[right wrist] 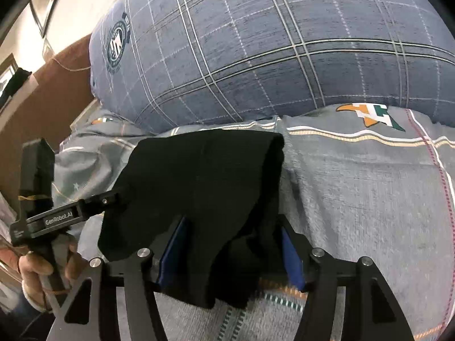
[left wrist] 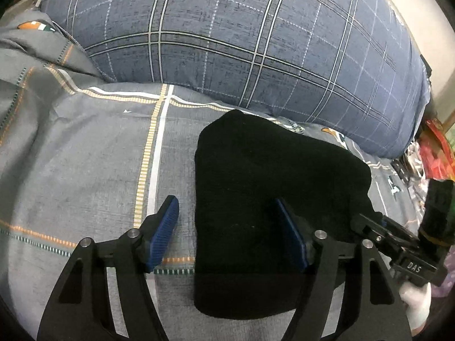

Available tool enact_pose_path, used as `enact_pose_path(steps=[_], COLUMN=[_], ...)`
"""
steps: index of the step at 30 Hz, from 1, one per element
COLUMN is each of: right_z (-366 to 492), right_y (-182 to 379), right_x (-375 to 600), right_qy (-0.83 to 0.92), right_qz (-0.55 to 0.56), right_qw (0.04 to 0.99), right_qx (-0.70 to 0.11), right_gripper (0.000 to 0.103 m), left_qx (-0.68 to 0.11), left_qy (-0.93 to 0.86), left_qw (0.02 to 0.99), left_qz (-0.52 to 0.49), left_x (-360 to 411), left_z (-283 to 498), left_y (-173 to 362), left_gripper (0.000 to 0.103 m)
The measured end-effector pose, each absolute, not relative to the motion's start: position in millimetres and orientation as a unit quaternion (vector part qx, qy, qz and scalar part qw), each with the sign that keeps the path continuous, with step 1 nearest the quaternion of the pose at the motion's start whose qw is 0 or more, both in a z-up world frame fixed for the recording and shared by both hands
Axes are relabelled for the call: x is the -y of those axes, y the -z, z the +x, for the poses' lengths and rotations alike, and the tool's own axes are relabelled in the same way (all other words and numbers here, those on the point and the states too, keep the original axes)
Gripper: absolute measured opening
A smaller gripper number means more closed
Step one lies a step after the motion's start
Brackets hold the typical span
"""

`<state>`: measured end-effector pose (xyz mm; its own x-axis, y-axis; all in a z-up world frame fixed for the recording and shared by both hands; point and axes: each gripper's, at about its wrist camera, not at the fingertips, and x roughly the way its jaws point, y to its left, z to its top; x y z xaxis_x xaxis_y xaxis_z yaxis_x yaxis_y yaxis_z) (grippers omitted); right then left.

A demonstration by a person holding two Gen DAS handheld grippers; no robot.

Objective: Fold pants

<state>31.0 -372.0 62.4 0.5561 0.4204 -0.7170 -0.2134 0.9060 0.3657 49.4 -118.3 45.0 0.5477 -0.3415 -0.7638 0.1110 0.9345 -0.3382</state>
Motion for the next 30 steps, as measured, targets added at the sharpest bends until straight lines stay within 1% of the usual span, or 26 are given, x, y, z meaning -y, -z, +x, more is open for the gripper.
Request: enact_pose_path(steps=[9, 13, 19, 22, 25, 30], right_z=[-10, -26, -41, -47, -51, -57], right_y=[-110, -120, -120, -119, -116, -113], right_x=[361, 350, 337, 334, 333, 331], right_qy=[-0.168, -0.157, -0.149, -0.147, -0.147, -0.148], right_qz=[0.077, 0.059, 0.055, 0.06, 0.065, 0.072], right_qw=[0.906, 0.915, 0.918, 0.918, 0.917, 0.914], right_qx=[-0.382, -0.367, -0.363, -0.363, -0.366, -0.371], right_gripper=[0.059, 0.059, 0.06, 0.06, 0.064, 0.064], left_qx=[-0.419, -0.402, -0.375, -0.371, -0.368, -0.367], left_qy=[0.093, 0.095, 0.095, 0.087, 0.081, 0.067], left_qw=[0.899, 0.908, 0.921, 0.924, 0.925, 0.927], left_qz=[-0.094, -0.071, -0.04, -0.043, -0.052, -0.043], left_x=[132, 145, 160, 158, 156, 155], left_z=[17, -5, -37, -46, -53, -62], left_y=[-69, -77, -85, -87, -89, -89], left_gripper=[0.07, 0.07, 0.07, 0.07, 0.07, 0.07])
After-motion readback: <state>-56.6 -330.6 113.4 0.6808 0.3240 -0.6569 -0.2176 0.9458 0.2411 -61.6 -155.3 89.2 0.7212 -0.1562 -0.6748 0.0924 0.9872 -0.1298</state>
